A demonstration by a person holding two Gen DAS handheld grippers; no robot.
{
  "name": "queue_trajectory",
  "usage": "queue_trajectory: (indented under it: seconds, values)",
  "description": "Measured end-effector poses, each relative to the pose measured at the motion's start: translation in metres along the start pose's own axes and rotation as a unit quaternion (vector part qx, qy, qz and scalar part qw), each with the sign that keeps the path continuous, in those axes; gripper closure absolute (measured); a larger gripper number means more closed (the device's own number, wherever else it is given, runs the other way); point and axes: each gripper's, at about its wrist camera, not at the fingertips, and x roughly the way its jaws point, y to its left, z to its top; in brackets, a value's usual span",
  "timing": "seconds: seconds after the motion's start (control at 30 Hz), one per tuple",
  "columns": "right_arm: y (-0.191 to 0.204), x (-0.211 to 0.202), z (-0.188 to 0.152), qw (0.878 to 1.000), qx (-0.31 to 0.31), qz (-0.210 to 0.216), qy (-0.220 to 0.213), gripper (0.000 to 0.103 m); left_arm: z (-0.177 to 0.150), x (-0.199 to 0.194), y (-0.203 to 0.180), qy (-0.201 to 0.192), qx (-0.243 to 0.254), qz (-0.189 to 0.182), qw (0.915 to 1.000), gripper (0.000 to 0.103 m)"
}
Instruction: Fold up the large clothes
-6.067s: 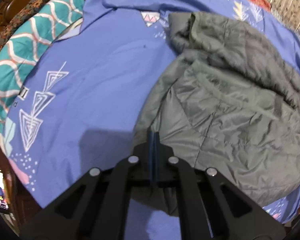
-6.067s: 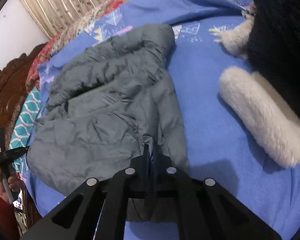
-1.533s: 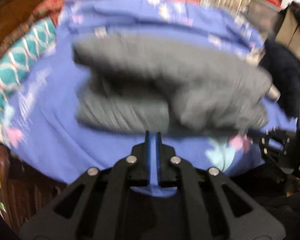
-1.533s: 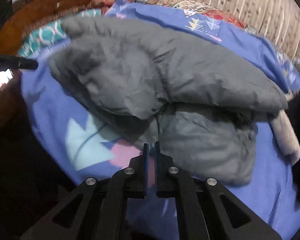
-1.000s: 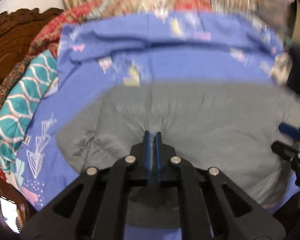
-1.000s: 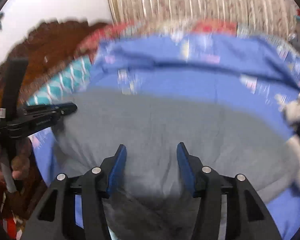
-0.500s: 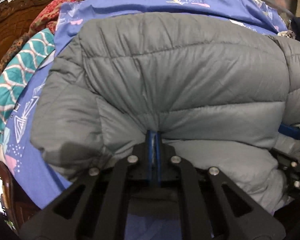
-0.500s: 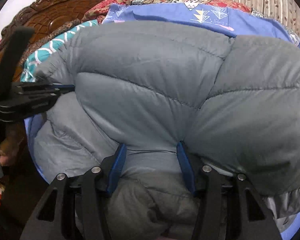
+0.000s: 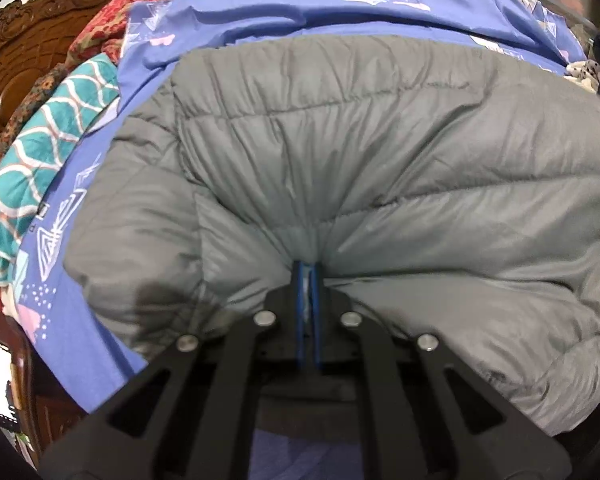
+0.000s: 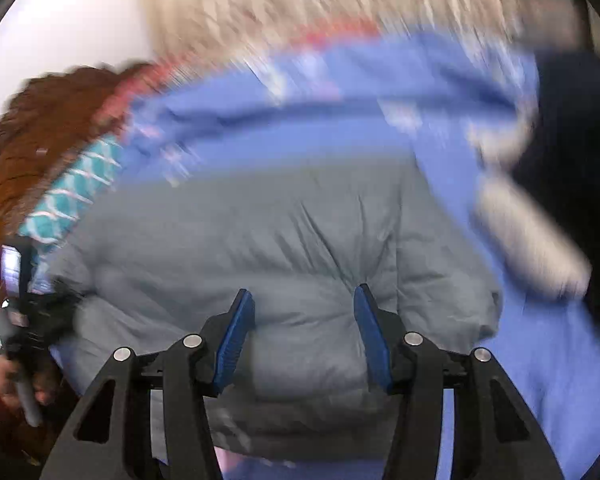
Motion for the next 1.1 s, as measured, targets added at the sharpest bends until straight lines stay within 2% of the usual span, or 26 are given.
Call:
queue_trajectory:
  seconds: [0.07, 0.17, 0.23, 0.33, 0.4, 0.47, 0.5, 0.53, 0.6, 0.67, 0.73, 0.8, 0.83, 0.9, 1.0, 1.1]
  values:
    - [-0.01, 0.009, -0.014, 0.999, 0.029, 0.024, -0.002, 0.029, -0.001, -0.001, -0.002, 0.0, 0.0, 0.0, 1.0, 0.098]
    - [-0.006, 0.008, -0.017, 1.0, 0.012, 0.008, 0.0, 0.029, 0.0, 0.0, -0.003, 0.002, 0.002, 0.001, 1.0, 0.098]
    - [-0.007, 0.004, -0.017, 1.0, 0.012, 0.013, 0.005, 0.029, 0.003, -0.002, 0.001, 0.007, -0.001, -0.007, 0.9999, 0.098]
    - [-0.011, -0.011, -0.007, 0.999, 0.021, 0.041, 0.006, 0.029, 0.01, -0.019, 0.019, 0.016, -0.025, -0.041, 0.9987, 0.098]
    - [-0.015, -0.031, -0.001, 0.997, 0.028, 0.069, -0.012, 0.028, 0.017, -0.046, 0.042, -0.018, -0.05, -0.07, 0.9961, 0.098]
    - [-0.02, -0.054, 0.006, 0.996, 0.028, 0.078, -0.041, 0.023, 0.027, -0.069, 0.068, -0.056, -0.061, -0.071, 0.994, 0.075]
    - [-0.023, -0.06, 0.009, 0.995, 0.029, 0.077, -0.05, 0.018, 0.034, -0.076, 0.082, -0.069, -0.067, -0.064, 0.9933, 0.038]
    - [-0.029, -0.065, 0.012, 0.995, 0.032, 0.077, -0.054, 0.015, 0.039, -0.078, 0.092, -0.075, -0.073, -0.058, 0.9928, 0.018]
    - [-0.044, -0.067, 0.02, 0.994, 0.048, 0.082, -0.049, 0.012, 0.051, -0.072, 0.113, -0.071, -0.077, -0.062, 0.9925, 0.015]
    - [-0.06, -0.055, 0.026, 0.994, 0.069, 0.081, -0.025, 0.011, 0.061, -0.049, 0.125, -0.027, -0.064, -0.082, 0.9942, 0.01]
    - [-0.07, -0.044, 0.03, 0.993, 0.083, 0.083, -0.01, 0.011, 0.064, -0.023, 0.131, 0.01, -0.052, -0.088, 0.9947, 0.01]
    - [-0.081, -0.036, 0.028, 0.991, 0.102, 0.087, -0.001, 0.01, 0.062, -0.005, 0.136, 0.03, -0.051, -0.102, 0.993, 0.009]
    - [-0.084, -0.03, 0.028, 0.989, 0.113, 0.098, 0.007, 0.01, 0.06, 0.001, 0.138, 0.038, -0.056, -0.119, 0.9906, 0.009]
    - [-0.091, -0.017, 0.026, 0.984, 0.133, 0.118, 0.027, 0.01, 0.056, 0.02, 0.139, 0.066, -0.07, -0.171, 0.9806, 0.009]
    - [-0.092, 0.006, 0.022, 0.975, 0.153, 0.151, 0.064, 0.01, 0.05, 0.04, 0.132, 0.091, -0.081, -0.223, 0.9672, 0.009]
    - [-0.081, 0.023, 0.019, 0.968, 0.161, 0.176, 0.08, 0.008, 0.039, 0.057, 0.121, 0.111, -0.121, -0.281, 0.9456, 0.006]
